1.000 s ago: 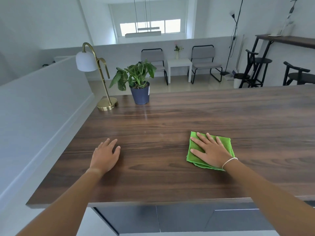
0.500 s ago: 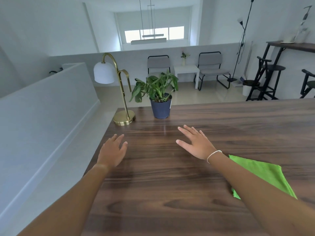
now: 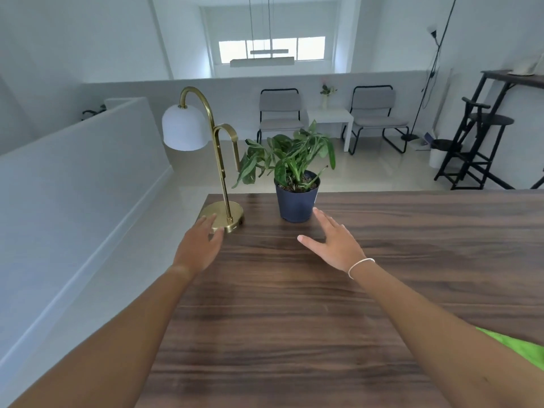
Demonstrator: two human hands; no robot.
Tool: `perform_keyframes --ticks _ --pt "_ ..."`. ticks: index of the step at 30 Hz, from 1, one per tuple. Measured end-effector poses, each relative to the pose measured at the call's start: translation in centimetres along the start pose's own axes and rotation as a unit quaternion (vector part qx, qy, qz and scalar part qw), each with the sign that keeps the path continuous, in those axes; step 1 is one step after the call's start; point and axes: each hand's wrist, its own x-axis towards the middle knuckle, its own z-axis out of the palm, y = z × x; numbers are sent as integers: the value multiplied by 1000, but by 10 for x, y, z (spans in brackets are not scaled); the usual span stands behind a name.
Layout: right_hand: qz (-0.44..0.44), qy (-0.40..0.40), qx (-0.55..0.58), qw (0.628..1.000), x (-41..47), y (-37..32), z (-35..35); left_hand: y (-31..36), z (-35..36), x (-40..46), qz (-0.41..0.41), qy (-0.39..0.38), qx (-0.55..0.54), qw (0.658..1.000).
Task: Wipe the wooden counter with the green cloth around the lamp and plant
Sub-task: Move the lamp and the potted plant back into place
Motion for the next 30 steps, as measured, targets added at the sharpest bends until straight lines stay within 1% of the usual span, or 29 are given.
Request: perform_keyframes --ticks 5,9,11,14,16,21,25,30 --pt "39 26 103 994 33 9 -5 14 9 29 -9 34 -52 998" --pt "66 33 163 984 63 21 -2 20 19 54 -49 57 -130 989" --pt "64 38 196 978 72 22 0 24 26 62 -59 66 -164 983" --pt "35 50 253 965 82 23 5 30 35 71 -66 86 -205 973" --pt "18 54 278 959 89 21 11 32 41 78 -72 111 -222 966" --pt "7 65 343 937 105 20 22 33 48 95 -95 176 -252 947" --pt "0 87 369 925 112 22 29 30 47 102 -76 205 -273 937" --pt "-12 94 396 913 116 24 35 23 45 105 -52 207 -301 929"
